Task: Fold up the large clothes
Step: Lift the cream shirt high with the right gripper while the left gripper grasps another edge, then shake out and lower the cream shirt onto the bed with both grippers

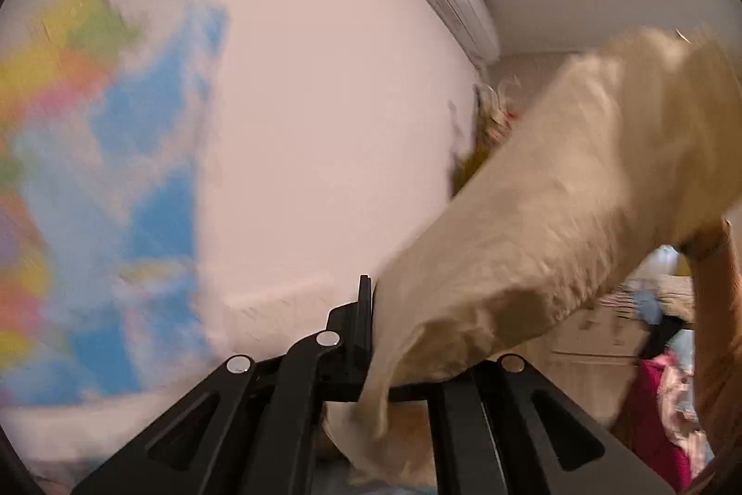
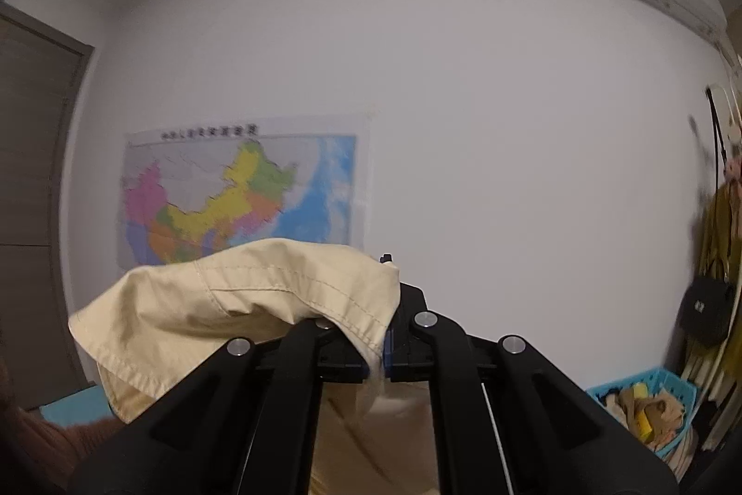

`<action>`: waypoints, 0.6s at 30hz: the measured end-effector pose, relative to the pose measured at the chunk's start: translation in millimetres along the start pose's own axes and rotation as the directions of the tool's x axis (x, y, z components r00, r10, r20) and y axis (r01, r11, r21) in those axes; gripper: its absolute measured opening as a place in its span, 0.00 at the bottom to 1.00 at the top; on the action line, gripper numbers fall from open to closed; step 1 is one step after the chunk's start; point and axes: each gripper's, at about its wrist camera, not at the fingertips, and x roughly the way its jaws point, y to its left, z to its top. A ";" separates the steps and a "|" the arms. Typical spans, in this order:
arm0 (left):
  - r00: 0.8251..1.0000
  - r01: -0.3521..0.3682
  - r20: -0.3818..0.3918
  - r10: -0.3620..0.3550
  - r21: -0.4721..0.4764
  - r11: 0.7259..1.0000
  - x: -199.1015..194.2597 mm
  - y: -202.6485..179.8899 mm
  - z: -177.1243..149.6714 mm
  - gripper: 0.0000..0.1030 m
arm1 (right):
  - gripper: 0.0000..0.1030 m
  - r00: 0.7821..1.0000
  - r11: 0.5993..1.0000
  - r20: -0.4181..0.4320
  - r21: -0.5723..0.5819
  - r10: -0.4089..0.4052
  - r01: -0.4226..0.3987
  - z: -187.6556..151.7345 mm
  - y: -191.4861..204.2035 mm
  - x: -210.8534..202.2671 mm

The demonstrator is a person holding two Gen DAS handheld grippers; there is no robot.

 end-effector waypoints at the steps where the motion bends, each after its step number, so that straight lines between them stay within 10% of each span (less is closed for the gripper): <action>1: 1.000 -0.021 0.017 0.020 0.022 1.000 -18.9 -2.7 15.3 0.02 | 0.04 1.000 1.000 0.011 -0.009 0.005 -0.005 3.7 5.2 -9.2; 10: 0.920 -0.387 0.144 0.365 0.183 0.904 -177.9 -42.5 111.7 0.04 | 0.04 0.979 0.979 0.010 -0.010 0.202 -0.202 9.1 54.7 -39.4; 15: 0.821 -0.568 0.114 0.559 0.252 0.783 -204.6 -43.3 121.0 0.09 | 0.07 0.952 0.953 -0.050 0.042 0.300 -0.299 -12.8 70.1 16.4; 18: 0.761 -0.621 -0.039 0.648 0.249 0.744 -169.8 7.8 93.4 0.15 | 0.08 0.921 0.937 -0.181 0.124 0.346 -0.327 -51.9 73.3 91.8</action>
